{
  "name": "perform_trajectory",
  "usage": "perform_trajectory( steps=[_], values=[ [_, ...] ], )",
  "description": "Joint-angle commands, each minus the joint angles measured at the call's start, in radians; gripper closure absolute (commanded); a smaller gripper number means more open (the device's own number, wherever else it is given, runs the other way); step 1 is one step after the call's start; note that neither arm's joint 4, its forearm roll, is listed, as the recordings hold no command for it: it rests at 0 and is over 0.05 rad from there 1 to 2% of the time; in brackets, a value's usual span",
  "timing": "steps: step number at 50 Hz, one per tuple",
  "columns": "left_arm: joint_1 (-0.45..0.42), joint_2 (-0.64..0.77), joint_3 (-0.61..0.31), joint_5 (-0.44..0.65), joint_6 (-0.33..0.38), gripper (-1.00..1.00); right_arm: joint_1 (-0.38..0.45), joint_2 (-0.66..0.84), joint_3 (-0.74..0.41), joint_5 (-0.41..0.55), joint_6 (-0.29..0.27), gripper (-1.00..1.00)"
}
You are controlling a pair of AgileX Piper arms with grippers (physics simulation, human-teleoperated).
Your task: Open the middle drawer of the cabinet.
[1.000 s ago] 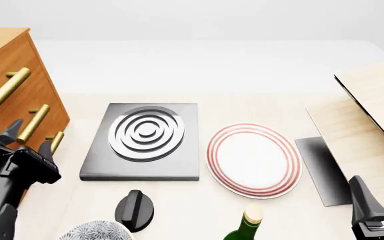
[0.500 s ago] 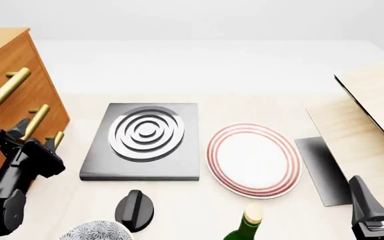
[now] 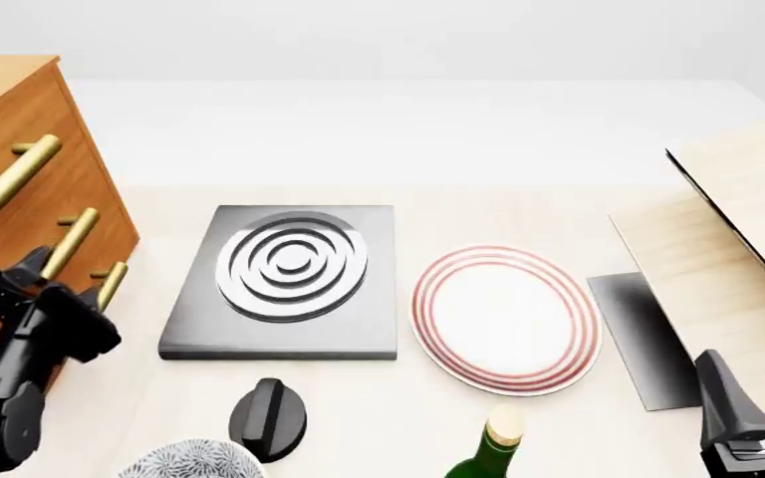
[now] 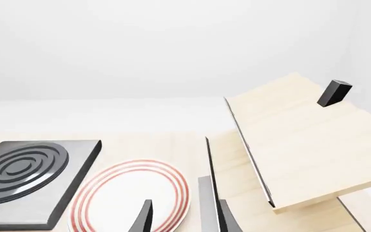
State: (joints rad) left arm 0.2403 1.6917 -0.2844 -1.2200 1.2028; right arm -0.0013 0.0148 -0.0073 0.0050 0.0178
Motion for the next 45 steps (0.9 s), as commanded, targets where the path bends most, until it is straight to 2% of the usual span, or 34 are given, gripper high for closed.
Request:
perform_trajectory(
  steps=[1, 19, 29, 30, 45],
  values=[
    [0.036, -0.014, 0.021, 0.000, 0.000, -1.00, 0.000, 0.000, 0.000, 0.000, 0.000, -1.00],
    [0.101, -0.010, 0.005, 0.000, 0.017, -1.00, 0.000, 0.000, 0.000, 0.000, 0.000, -1.00],
    [0.139, -0.059, 0.013, 0.000, 0.029, -1.00, 0.000, 0.000, 0.000, 0.000, 0.000, -1.00],
    [0.141, -0.064, 0.016, 0.000, 0.029, 1.00, 0.000, 0.000, 0.000, 0.000, 0.000, -1.00],
    [0.145, -0.088, 0.033, 0.000, 0.074, 1.00, 0.000, 0.000, 0.000, 0.000, 0.000, -1.00]
  ],
)
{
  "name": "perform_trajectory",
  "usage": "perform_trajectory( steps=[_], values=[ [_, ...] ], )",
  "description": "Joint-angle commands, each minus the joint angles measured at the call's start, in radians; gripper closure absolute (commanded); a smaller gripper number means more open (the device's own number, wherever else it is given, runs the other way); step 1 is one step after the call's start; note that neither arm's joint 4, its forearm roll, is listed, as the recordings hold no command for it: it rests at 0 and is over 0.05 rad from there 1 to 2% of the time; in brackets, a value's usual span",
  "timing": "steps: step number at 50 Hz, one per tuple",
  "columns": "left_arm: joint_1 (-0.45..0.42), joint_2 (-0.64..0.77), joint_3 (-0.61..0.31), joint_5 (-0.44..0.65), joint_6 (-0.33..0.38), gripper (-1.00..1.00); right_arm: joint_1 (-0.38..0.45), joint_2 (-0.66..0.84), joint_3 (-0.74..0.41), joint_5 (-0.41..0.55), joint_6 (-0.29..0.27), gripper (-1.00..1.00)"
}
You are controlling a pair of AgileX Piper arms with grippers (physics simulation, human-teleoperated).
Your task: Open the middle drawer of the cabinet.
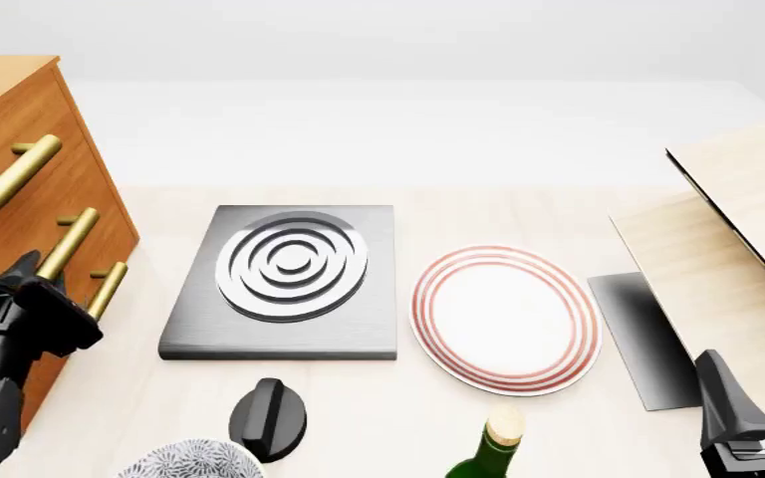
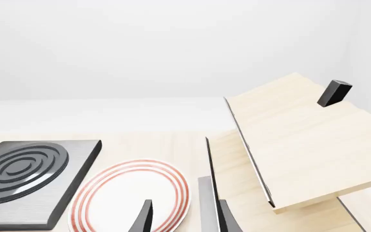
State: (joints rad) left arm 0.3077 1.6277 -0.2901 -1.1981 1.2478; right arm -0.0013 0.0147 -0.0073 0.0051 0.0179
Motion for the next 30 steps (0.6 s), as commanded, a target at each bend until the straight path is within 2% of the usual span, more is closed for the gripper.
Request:
perform_trajectory(
  steps=[1, 8, 30],
  values=[
    [0.078, -0.026, 0.040, -0.022, 0.031, 1.00, 0.000, 0.000, 0.000, 0.000, 0.000, -1.00],
    [0.055, -0.097, 0.070, -0.022, 0.086, 1.00, 0.000, 0.000, 0.000, 0.000, 0.000, -1.00],
    [-0.080, -0.177, 0.102, -0.022, 0.158, 1.00, 0.000, 0.000, 0.000, 0.000, 0.000, -1.00]
  ],
)
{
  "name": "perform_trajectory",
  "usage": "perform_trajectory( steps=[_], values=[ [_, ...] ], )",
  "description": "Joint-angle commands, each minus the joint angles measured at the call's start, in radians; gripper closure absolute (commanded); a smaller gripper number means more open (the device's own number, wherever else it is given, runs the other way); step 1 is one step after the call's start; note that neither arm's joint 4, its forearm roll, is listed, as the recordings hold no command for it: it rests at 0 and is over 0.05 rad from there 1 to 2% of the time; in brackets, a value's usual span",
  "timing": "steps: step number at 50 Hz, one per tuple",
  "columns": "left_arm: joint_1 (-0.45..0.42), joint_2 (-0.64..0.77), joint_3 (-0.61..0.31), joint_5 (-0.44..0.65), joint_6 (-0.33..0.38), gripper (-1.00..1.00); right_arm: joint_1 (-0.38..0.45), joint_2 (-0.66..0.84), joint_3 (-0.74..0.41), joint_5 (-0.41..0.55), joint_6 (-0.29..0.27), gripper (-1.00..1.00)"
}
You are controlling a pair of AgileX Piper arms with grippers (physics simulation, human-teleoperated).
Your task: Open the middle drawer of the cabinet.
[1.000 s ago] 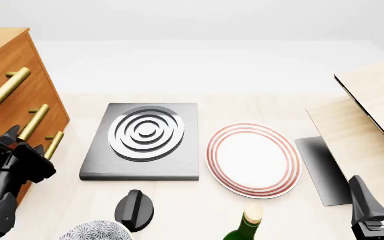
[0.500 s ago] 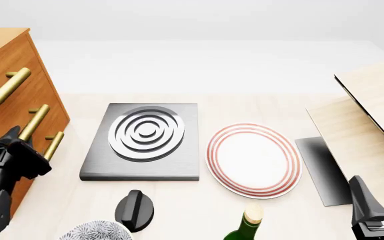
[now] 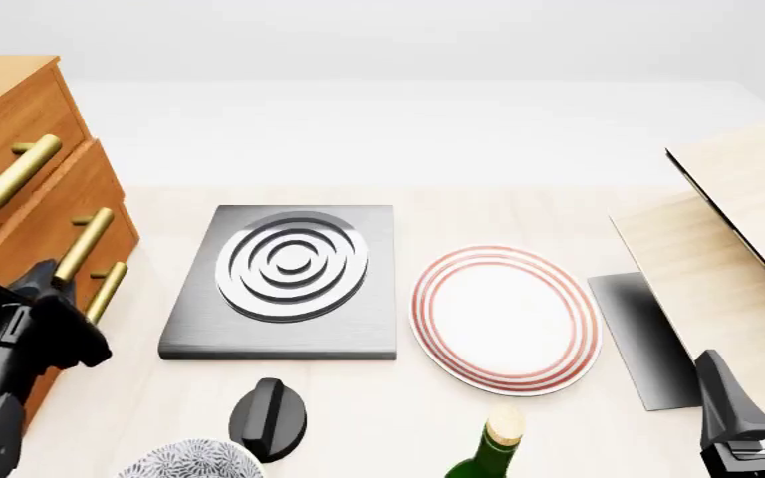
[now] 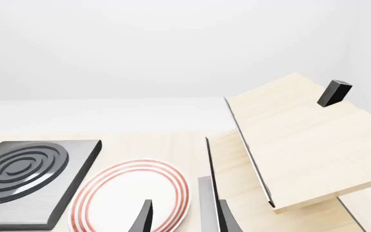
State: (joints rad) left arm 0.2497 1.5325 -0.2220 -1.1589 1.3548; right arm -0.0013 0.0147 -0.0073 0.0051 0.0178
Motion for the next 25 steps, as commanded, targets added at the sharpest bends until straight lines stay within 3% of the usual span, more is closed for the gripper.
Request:
perform_trajectory(
  steps=[1, 25],
  values=[
    [-0.028, -0.074, 0.026, -0.061, 0.048, 1.00, 0.000, 0.000, 0.000, 0.000, 0.000, -1.00],
    [-0.180, -0.096, 0.048, -0.061, 0.064, 1.00, 0.000, 0.000, 0.000, 0.000, 0.000, -1.00]
  ],
)
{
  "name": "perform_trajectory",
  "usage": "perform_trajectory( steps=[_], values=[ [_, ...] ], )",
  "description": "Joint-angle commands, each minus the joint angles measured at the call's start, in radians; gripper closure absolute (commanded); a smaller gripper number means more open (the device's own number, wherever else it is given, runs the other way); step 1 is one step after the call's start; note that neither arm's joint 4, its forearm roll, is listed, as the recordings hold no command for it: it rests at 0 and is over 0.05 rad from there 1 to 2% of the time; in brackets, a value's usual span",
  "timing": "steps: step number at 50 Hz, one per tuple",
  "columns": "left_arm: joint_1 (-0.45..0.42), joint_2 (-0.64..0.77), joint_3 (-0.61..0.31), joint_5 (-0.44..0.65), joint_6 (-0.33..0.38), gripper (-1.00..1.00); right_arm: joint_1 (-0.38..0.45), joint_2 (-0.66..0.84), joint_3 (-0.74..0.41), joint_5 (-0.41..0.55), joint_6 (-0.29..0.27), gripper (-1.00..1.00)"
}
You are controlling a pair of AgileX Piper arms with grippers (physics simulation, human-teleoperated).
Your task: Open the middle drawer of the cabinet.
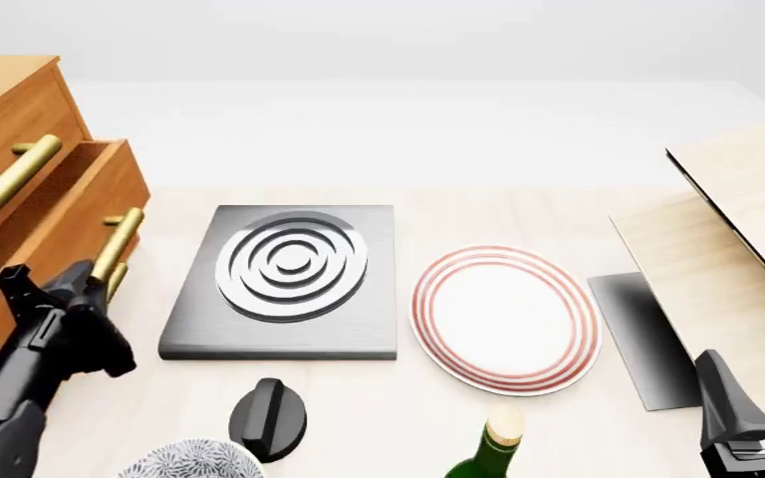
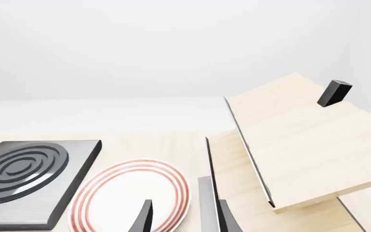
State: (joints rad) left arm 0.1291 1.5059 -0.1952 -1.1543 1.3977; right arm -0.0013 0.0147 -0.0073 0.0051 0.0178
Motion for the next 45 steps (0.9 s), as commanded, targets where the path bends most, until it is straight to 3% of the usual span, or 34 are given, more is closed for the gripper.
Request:
perform_trajectory(
  steps=[1, 20, 40, 41, 45],
  values=[
    [-0.065, -0.078, 0.027, -0.066, 0.022, 1.00, 0.000, 0.000, 0.000, 0.000, 0.000, -1.00],
    [-0.166, -0.133, 0.063, -0.066, 0.012, 1.00, 0.000, 0.000, 0.000, 0.000, 0.000, -1.00],
    [-0.163, -0.129, 0.061, -0.066, -0.019, 1.00, 0.000, 0.000, 0.000, 0.000, 0.000, -1.00],
    [-0.159, -0.137, 0.068, -0.066, -0.025, -1.00, 0.000, 0.000, 0.000, 0.000, 0.000, -1.00],
    [-0.164, -0.215, 0.139, -0.066, -0.046, -1.00, 0.000, 0.000, 0.000, 0.000, 0.000, -1.00]
  ],
)
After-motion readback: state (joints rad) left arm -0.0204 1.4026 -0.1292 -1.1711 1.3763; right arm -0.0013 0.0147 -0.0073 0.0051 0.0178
